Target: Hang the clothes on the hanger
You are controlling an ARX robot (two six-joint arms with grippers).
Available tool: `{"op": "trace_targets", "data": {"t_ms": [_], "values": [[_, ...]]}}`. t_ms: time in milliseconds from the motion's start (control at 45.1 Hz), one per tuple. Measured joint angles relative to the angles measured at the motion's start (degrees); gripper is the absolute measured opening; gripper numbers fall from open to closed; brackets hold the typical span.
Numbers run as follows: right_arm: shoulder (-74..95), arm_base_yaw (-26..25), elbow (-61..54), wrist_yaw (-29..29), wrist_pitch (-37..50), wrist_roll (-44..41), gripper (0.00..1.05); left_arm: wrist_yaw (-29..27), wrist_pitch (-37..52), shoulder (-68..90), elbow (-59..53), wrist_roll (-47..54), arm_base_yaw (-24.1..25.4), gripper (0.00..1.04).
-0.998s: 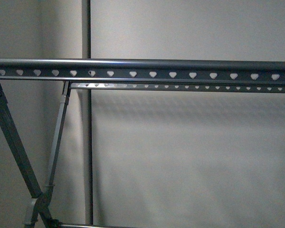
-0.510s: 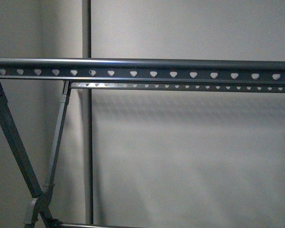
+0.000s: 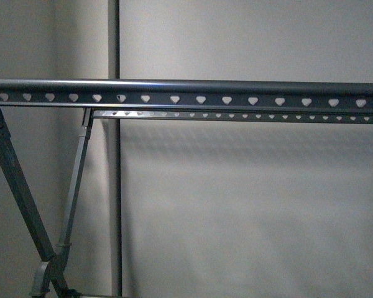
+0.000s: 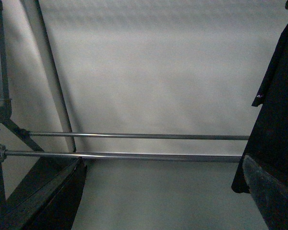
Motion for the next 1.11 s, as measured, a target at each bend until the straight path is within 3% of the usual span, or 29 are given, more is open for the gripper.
{"op": "trace_targets", "data": {"t_ms": [155,399,532,621,754,887,1020,1109], "values": [[0.0,0.0,0.0,0.0,0.0,0.0,0.97,9.3,-4.6,-6.2,-4.5,6.9,2.2,0.04],[0.0,0.0,0.0,0.0,0.0,0.0,0.97,12.8,-10.6,-9.0,-6.1,13.1,0.4,0.04],[0.0,0.0,0.0,0.0,0.0,0.0,0.97,13.3,-13.2,-10.4,-5.8,15.3,-4.9,0.04],[0.0,0.0,0.0,0.0,0.0,0.0,0.97,15.7,-15.4,-10.0,-4.5,20.5,-11.9,0.04],[0.0,0.0,0.0,0.0,0.0,0.0,0.97,25.4,-17.4,-7.4,0.0,33.5,-21.2,0.04],[0.0,0.0,0.0,0.0,0.0,0.0,0.97,36.2,-22.7,-3.9,5.7,50.1,-24.9,0.04],[0.0,0.0,0.0,0.0,0.0,0.0,0.97,37.4,-27.6,1.3,13.0,67.7,-25.6,0.04],[0.0,0.0,0.0,0.0,0.0,0.0,0.97,35.3,-28.3,7.3,18.9,83.6,-25.3,0.04]]}}
